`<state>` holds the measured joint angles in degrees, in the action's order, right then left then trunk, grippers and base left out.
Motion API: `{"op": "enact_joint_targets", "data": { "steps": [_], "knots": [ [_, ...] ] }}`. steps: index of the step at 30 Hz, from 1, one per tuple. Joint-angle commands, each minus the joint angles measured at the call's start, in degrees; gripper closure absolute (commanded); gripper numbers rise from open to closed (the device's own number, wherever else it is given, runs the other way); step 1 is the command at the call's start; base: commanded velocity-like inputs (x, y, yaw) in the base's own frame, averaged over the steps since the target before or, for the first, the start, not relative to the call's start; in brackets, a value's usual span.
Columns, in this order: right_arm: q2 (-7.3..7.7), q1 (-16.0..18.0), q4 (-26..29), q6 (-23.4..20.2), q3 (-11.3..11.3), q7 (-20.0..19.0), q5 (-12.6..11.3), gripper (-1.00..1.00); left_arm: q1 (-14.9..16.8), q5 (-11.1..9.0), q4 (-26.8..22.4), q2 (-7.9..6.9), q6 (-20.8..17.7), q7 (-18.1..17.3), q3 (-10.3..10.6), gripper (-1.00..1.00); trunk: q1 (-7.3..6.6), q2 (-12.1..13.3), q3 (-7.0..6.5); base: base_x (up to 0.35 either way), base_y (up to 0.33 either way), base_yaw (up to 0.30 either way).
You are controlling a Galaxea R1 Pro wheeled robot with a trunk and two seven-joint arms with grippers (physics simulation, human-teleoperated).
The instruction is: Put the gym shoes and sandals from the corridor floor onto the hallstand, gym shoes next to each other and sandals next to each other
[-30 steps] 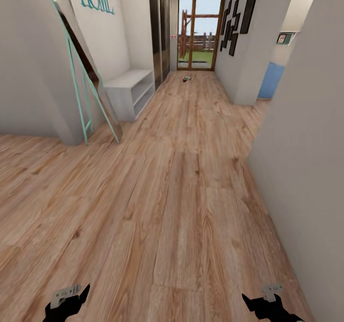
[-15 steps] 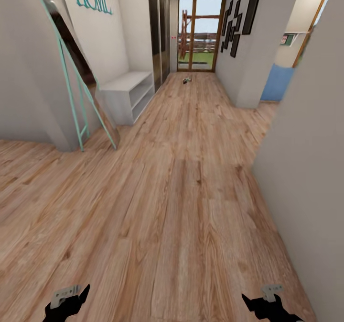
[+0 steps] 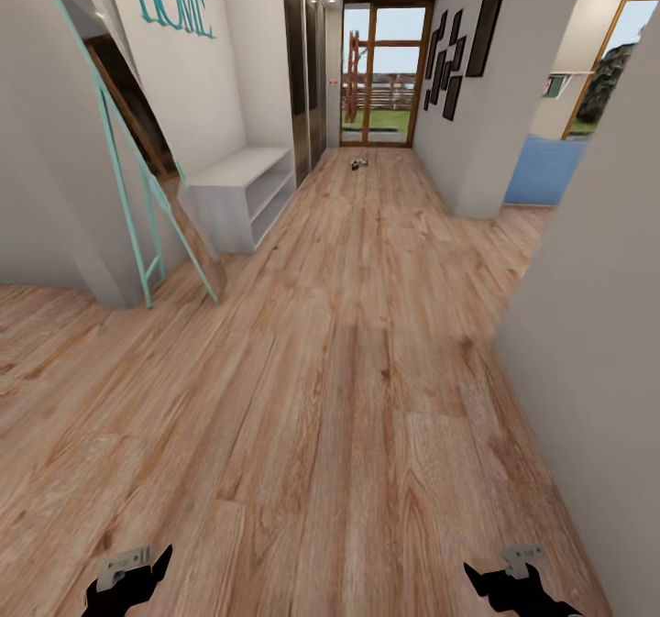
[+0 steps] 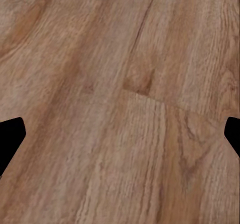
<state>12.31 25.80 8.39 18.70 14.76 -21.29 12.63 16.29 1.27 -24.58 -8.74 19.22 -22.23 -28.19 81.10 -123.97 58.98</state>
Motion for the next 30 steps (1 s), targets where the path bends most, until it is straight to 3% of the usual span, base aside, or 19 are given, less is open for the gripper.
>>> {"op": "enact_joint_targets", "data": {
  "steps": [1, 30],
  "knots": [
    [0.0, 0.0, 0.0, 0.2, 0.5, -0.2, 0.5, -1.0, 0.1, 0.1, 0.1, 0.04, 0.1, -0.5, -0.5, -1.0, 0.03, 0.0, -0.05, 0.338, 0.0, 0.0],
    [0.0, 0.0, 0.0, 0.2, 0.5, -0.2, 0.5, -1.0, 0.1, 0.1, 0.1, 0.04, 0.0, -0.5, -0.5, -1.0, 0.03, 0.0, -2.54, 0.338, 0.0, 0.0]
  ]
}}
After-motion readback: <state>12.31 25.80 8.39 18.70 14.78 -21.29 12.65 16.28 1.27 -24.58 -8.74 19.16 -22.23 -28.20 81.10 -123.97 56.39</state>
